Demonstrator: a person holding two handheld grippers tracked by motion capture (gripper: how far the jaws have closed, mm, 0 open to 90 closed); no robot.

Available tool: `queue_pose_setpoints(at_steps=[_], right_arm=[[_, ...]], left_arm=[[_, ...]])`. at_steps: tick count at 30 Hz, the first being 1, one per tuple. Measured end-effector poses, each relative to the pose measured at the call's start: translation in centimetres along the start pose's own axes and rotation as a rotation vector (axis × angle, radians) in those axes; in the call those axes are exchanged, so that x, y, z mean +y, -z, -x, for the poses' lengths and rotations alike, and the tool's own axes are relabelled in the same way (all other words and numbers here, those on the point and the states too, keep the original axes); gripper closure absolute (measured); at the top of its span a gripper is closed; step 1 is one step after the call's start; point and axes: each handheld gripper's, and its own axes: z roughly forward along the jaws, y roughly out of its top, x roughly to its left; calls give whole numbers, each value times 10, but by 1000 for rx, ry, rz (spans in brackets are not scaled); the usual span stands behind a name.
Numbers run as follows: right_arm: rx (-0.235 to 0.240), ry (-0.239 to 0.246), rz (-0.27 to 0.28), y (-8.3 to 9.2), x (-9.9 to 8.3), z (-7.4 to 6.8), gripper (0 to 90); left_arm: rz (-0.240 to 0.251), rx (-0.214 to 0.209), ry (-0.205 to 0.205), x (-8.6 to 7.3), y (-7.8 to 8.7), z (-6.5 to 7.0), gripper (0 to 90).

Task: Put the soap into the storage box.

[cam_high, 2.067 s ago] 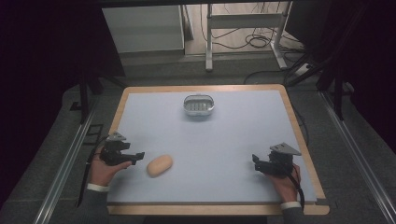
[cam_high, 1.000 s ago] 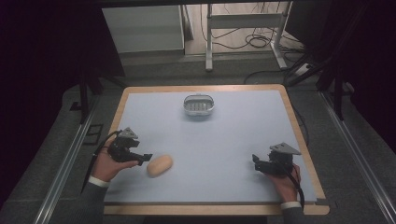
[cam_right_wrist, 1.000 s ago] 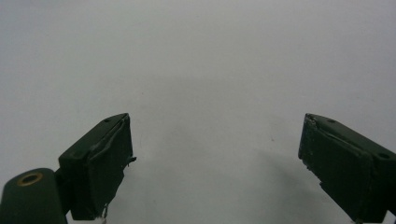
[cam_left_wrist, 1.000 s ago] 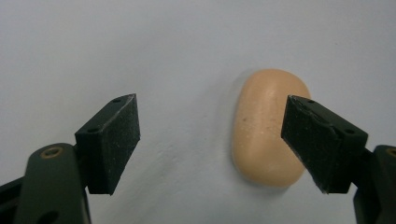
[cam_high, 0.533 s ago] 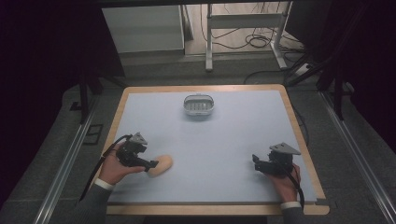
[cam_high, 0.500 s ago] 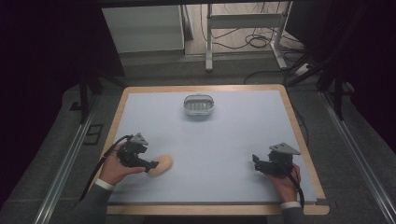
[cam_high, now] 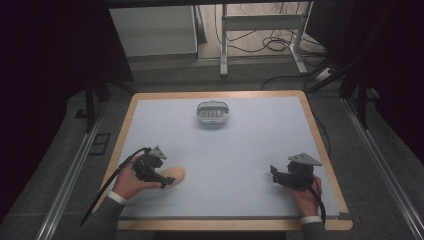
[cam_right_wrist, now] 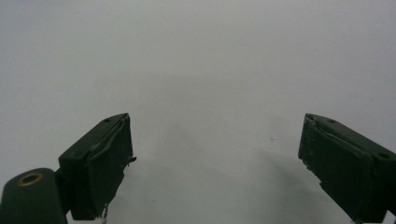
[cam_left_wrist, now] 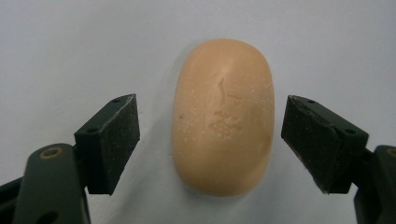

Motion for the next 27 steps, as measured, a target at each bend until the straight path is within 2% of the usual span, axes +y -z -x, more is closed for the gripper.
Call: queue_pose_setpoints(at_steps=[9,15,21,27], right_arm=[[0,0,-2,0,0,0,99],[0,-2,0,0,0,0,99],[1,-2,-2,0,0,0,99],[-3,-1,0,0,0,0,99]], left_arm=[[-54,0,-23,4,-15,4,213],[-66,5,-23,5,-18,4,233],[-68,6,-30,7,-21,7,320],[-73,14,-39,8,-20,8,327]])
